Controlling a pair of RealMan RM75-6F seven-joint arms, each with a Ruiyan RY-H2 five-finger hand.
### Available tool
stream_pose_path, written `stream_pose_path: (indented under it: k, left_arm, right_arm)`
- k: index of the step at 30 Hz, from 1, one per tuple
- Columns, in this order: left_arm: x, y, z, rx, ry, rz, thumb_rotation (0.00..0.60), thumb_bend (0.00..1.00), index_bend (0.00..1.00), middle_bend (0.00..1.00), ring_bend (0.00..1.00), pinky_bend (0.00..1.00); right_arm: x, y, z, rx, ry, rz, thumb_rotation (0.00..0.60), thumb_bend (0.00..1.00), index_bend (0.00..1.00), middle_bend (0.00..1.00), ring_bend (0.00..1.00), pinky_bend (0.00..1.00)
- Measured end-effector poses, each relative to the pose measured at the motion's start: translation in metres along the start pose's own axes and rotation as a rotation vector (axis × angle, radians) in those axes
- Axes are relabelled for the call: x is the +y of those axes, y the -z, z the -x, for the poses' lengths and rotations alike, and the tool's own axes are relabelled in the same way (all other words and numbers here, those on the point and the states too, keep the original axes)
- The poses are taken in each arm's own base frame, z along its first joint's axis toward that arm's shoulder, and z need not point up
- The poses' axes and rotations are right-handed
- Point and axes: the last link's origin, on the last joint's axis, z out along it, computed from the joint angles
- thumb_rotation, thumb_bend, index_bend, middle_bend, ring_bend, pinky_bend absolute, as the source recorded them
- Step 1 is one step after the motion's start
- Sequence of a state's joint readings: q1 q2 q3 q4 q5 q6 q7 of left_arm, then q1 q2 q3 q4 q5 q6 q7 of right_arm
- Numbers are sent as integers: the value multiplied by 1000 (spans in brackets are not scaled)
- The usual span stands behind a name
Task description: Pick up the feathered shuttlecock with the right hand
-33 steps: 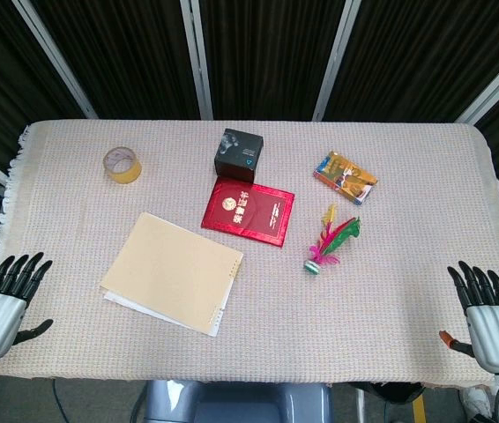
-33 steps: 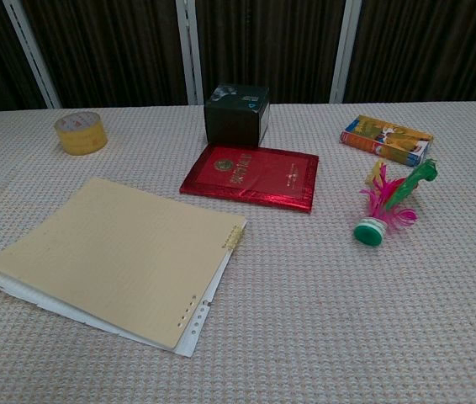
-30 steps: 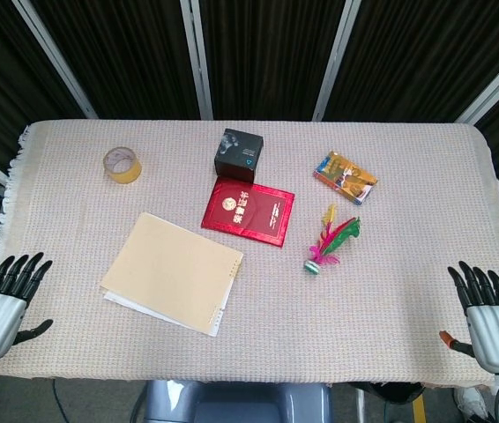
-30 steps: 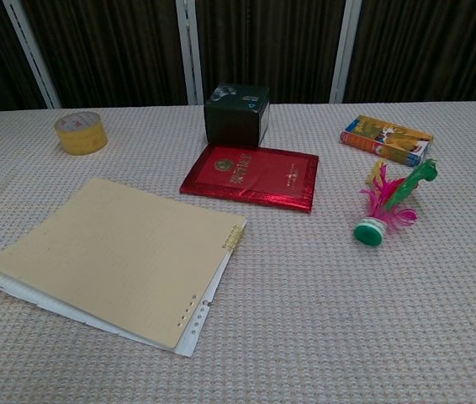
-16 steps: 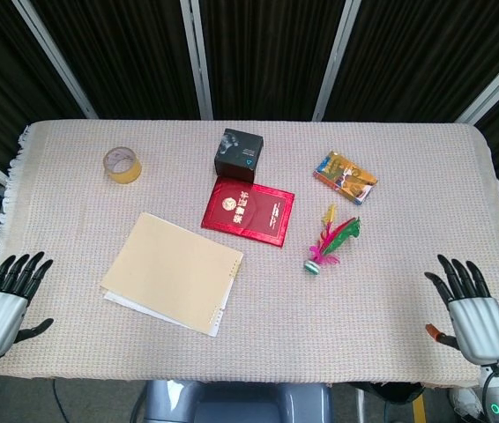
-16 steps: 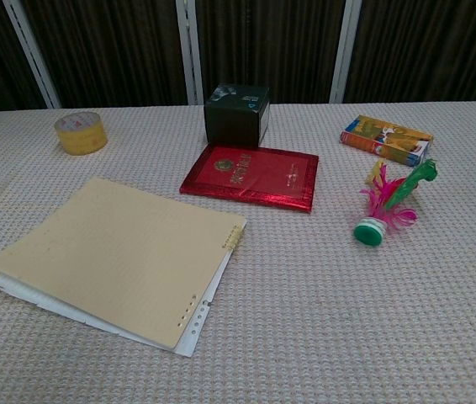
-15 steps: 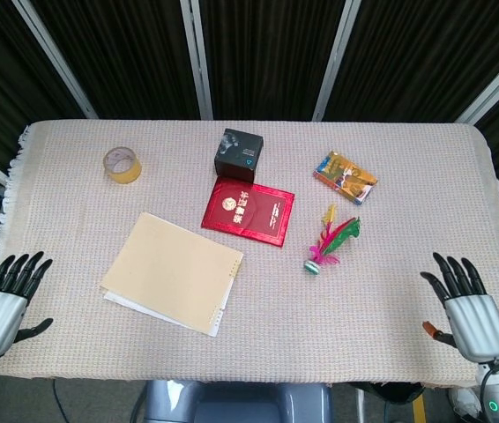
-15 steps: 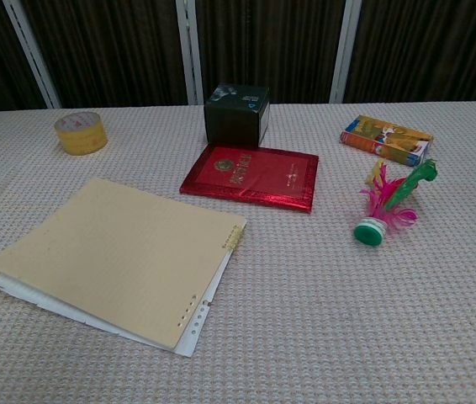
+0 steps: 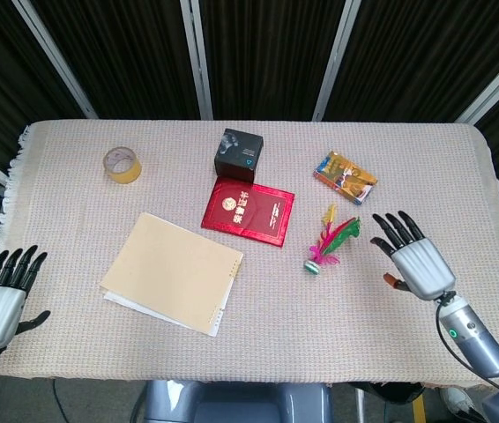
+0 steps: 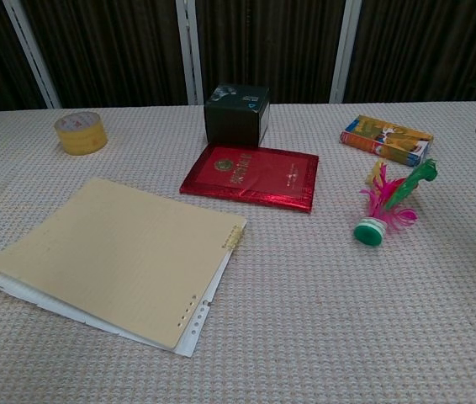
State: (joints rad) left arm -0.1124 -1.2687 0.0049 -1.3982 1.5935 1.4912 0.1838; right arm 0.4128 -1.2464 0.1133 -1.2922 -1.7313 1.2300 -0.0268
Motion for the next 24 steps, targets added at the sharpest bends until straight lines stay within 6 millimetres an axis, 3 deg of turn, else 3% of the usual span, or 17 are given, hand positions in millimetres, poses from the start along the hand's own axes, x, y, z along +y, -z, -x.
stream_pose_path:
  k: [16,24]
  left_arm:
    - [-3,-18,21,-55,-75,-84,576,42,0,0,0,0]
    - [-6,-24,25,-60,-98,-136,577,42,0,0,0,0]
  right_arm:
    - [3,-88,40,-142,128,-63,600,159,264,0,0,0]
    - [6,-118,53,-192,178,-65,600,160,265,0,0,0]
